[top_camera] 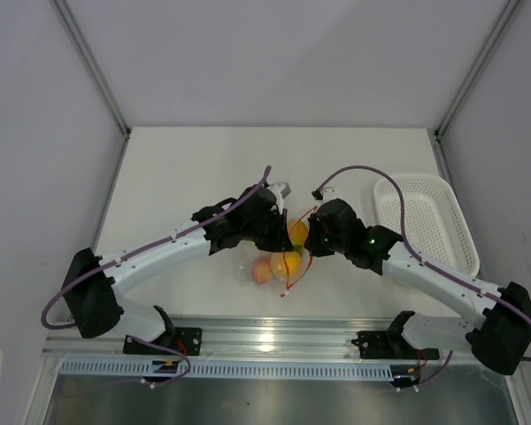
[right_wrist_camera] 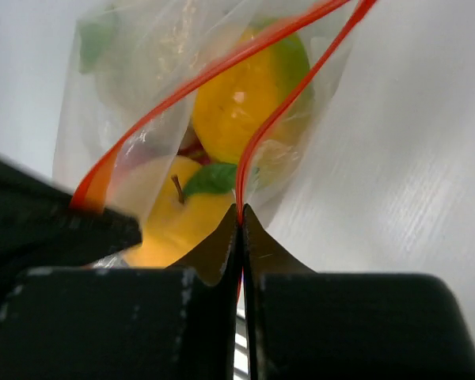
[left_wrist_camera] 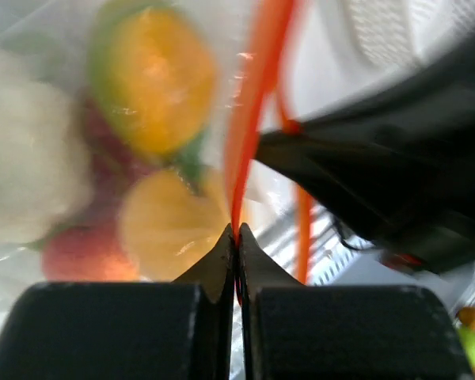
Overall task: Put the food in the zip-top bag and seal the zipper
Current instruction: Adjust the zipper food storage bag at the center of the board.
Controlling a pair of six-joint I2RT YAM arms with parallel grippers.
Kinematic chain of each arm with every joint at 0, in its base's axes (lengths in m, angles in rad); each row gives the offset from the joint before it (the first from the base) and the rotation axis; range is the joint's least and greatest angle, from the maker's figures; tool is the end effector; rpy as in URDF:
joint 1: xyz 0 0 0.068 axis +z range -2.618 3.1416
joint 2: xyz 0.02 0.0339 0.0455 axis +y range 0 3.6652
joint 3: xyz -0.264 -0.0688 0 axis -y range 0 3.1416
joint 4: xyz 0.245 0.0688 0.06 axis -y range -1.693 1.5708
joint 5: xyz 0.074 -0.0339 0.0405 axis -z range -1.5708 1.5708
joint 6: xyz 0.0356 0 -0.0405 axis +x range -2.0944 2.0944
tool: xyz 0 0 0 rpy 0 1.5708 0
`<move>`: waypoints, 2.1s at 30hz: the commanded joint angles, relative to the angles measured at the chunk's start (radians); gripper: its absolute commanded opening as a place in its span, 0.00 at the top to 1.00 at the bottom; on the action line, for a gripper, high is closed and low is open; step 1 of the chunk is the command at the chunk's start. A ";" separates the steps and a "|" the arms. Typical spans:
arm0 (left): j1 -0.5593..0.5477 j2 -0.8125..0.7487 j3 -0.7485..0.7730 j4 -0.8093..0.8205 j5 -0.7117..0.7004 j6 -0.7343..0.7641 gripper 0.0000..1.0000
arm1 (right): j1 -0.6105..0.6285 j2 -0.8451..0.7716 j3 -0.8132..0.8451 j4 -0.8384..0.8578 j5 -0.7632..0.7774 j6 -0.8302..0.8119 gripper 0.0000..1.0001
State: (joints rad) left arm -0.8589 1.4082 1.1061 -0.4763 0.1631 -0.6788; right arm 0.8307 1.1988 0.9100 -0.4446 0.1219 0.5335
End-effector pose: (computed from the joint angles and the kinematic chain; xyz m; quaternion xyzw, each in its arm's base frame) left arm 0.1960 -0.2360 0.2818 0.1140 0.9129 -0.3214 0.2242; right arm 0.1766 0.1870 0.2740 -0.1105 0.9055 0.2126 0.3501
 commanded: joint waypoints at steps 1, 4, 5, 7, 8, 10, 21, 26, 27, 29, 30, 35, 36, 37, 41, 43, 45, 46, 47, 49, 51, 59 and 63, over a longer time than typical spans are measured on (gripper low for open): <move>-0.141 -0.113 0.192 0.021 -0.049 0.067 0.99 | 0.002 -0.164 0.023 -0.084 -0.016 -0.081 1.00; -0.147 -0.149 0.192 -0.015 -0.056 0.027 0.99 | -0.039 -0.280 0.021 -0.144 -0.021 -0.112 1.00; -0.147 -0.159 0.157 -0.015 -0.054 0.022 0.99 | -0.050 -0.294 0.026 -0.158 -0.022 -0.110 1.00; -0.138 -0.178 0.082 -0.010 -0.042 0.015 0.99 | -0.059 -0.317 0.023 -0.181 -0.028 -0.107 1.00; -0.134 -0.178 0.072 -0.024 -0.034 0.006 0.99 | -0.059 -0.323 0.023 -0.187 -0.025 -0.099 1.00; -0.126 -0.163 0.080 -0.047 -0.008 0.016 0.99 | -0.061 -0.341 0.018 -0.190 -0.028 -0.072 1.00; -0.117 -0.101 0.115 -0.041 0.061 0.120 1.00 | -0.067 -0.326 -0.011 -0.163 -0.018 0.060 1.00; -0.117 -0.098 0.094 0.014 0.092 0.130 1.00 | -0.067 -0.288 0.010 -0.122 -0.056 0.089 1.00; -0.115 -0.095 0.093 0.016 0.078 0.137 0.99 | -0.067 -0.278 0.030 -0.112 -0.092 0.095 1.00; -0.117 -0.084 0.104 0.015 0.079 0.142 1.00 | -0.065 -0.256 0.047 -0.079 -0.141 0.108 1.00; -0.117 -0.083 0.101 0.034 0.085 0.140 0.99 | -0.067 -0.249 0.056 -0.071 -0.155 0.121 1.00; -0.117 -0.060 0.095 0.062 0.084 0.153 0.99 | -0.048 -0.226 0.119 -0.062 -0.154 0.138 1.00; -0.117 -0.052 0.090 0.064 0.084 0.156 1.00 | -0.047 -0.220 0.127 -0.071 -0.140 0.138 1.00; -0.117 -0.052 0.089 0.079 0.085 0.157 0.99 | -0.041 -0.219 0.128 -0.074 -0.139 0.138 1.00; -0.115 -0.058 0.067 0.110 0.104 0.139 1.00 | -0.044 -0.196 0.145 -0.062 -0.148 0.120 1.00; -0.114 -0.075 0.052 0.119 0.101 0.131 0.99 | -0.047 -0.167 0.161 -0.051 -0.163 0.105 0.99; -0.111 -0.089 0.046 0.133 0.073 0.107 0.99 | -0.051 -0.136 0.197 -0.046 -0.185 0.076 0.87; -0.111 -0.098 0.044 0.130 0.061 0.093 1.00 | -0.051 -0.102 0.216 -0.074 -0.186 0.050 0.77; -0.111 -0.101 0.044 0.113 0.037 0.066 0.99 | -0.051 -0.088 0.246 -0.091 -0.176 0.043 0.67; -0.111 -0.116 0.038 0.096 0.009 0.013 0.99 | -0.048 -0.073 0.265 -0.136 -0.163 0.033 0.44; -0.109 -0.133 0.014 0.081 -0.060 -0.040 0.99 | -0.039 -0.094 0.254 -0.146 -0.146 0.023 0.32; -0.111 -0.183 -0.065 0.137 -0.117 -0.196 0.99 | 0.056 -0.257 0.260 -0.330 -0.072 -0.015 0.29; -0.111 -0.167 -0.035 0.099 -0.131 -0.205 0.99 | 0.125 -0.266 0.273 -0.407 -0.001 0.028 0.28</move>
State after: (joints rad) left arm -0.9737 1.2491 1.0397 -0.3820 0.0650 -0.8383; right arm 0.9176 0.9283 1.1416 -0.7517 0.0418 0.5461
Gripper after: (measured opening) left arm 0.005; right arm 0.716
